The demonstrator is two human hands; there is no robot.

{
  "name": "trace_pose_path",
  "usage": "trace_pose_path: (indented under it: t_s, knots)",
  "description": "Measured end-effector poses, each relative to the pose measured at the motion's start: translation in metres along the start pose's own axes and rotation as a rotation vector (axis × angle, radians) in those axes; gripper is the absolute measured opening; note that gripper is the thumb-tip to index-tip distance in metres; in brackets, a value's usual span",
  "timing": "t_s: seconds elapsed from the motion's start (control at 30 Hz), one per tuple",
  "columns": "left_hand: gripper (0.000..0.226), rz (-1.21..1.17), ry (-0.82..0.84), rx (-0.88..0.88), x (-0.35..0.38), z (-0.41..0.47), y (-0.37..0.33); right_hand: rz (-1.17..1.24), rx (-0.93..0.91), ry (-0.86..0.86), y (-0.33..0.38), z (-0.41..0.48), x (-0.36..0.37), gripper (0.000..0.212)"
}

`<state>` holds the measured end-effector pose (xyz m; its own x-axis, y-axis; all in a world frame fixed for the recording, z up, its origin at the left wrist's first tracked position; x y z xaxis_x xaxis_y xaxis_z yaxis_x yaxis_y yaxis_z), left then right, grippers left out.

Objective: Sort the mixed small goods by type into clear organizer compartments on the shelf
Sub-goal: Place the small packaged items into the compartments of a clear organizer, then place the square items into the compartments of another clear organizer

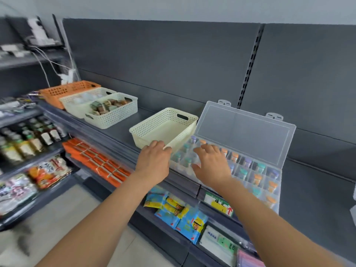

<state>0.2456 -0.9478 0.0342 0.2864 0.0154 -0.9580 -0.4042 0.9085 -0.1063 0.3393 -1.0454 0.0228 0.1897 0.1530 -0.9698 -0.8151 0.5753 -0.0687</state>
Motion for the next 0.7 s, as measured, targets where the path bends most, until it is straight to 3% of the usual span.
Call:
trace_pose_path:
  t_s: [0.33, 0.7]
  knots:
    - [0.034, 0.035, 0.009, -0.237, -0.019, -0.022, 0.172, 0.002, -0.250, 0.020, 0.157, 0.089, 0.013, 0.048]
    - [0.029, 0.042, 0.004, -0.267, -0.032, 0.005, 0.335, -0.013, -0.297, 0.054, 0.282, 0.200, 0.036, 0.049]
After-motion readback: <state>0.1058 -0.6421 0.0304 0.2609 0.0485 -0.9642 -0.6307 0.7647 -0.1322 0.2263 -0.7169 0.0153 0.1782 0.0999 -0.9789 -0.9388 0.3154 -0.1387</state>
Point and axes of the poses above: each hand's wrist, its own z-axis towards the middle knuckle, its own x-axis out of the palm, y = z × x, the point moved 10 cm from there along z, towards the middle knuckle, and after that the axes turned 11 degrees about -z, right-handed, at the moved point
